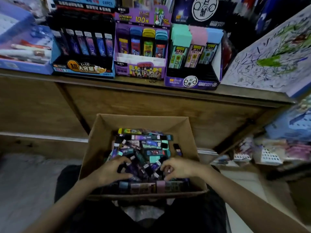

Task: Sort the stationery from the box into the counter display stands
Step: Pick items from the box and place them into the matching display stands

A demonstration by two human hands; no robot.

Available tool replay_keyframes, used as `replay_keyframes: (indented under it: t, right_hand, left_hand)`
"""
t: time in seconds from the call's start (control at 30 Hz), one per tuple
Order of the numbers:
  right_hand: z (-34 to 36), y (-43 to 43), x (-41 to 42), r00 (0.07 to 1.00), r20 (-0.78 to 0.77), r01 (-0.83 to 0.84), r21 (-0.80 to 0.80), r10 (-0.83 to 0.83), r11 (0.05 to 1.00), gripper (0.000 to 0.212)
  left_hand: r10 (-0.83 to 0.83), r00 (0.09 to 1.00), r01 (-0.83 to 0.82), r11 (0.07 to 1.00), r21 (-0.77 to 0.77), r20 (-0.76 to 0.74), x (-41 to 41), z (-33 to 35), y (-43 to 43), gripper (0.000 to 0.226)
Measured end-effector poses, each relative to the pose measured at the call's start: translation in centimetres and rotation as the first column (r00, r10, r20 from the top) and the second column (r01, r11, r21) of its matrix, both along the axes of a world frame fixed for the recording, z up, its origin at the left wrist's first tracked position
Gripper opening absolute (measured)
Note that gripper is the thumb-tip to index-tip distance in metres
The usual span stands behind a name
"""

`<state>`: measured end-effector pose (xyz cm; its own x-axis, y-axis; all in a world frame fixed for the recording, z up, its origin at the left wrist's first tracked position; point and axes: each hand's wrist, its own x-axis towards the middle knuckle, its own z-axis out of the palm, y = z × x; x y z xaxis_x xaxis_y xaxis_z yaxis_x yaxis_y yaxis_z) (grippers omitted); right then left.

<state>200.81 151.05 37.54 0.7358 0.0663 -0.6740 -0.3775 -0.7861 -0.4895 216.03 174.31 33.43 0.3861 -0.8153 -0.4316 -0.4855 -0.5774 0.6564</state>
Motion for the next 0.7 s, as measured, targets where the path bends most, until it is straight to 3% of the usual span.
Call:
replay_keyframes:
  t: [0.07,0.27,0.4,0.57,0.7]
  right_hand:
    - [-2.0,0.6,-1.4,0.999,-0.008,-0.033,0.016,0.033,0.999,0.041]
    - [-5.1,2.2,-2.7,0.988,0.156,0.001,-0.058,0.008,0.998,0.021]
    - [-6.2,2.5,-2.7,0.97,0.237,0.054,0.035,-0.061,0.998,0.003]
    - [-6.9,2.4,-3.2,0.928,0.169,0.284,0.258,-0.332,0.924,0.017]
    - [-6.6,1.5,-2.8,0.888,0.112,0.379,0.369,-0.445,0.849,0.028]
  left_hand:
    - [-0.058,0.997,0.059,0.998,0.023,-0.059,-0.9,-1.4,0.4,0.044]
    - [-0.178,0.981,0.181,0.983,0.038,-0.076,-2.6,-3.4,-0.5,0.019]
    - [-0.273,0.961,0.269,0.96,0.082,0.036,-3.7,-3.4,-2.1,0.022]
    - [-0.25,0.968,0.25,0.968,0.01,-0.023,-5.0,-3.9,-3.8,0.017]
    - [-0.013,0.982,0.0,0.998,-0.066,-0.19,-4.0,-3.9,-3.5,0.016]
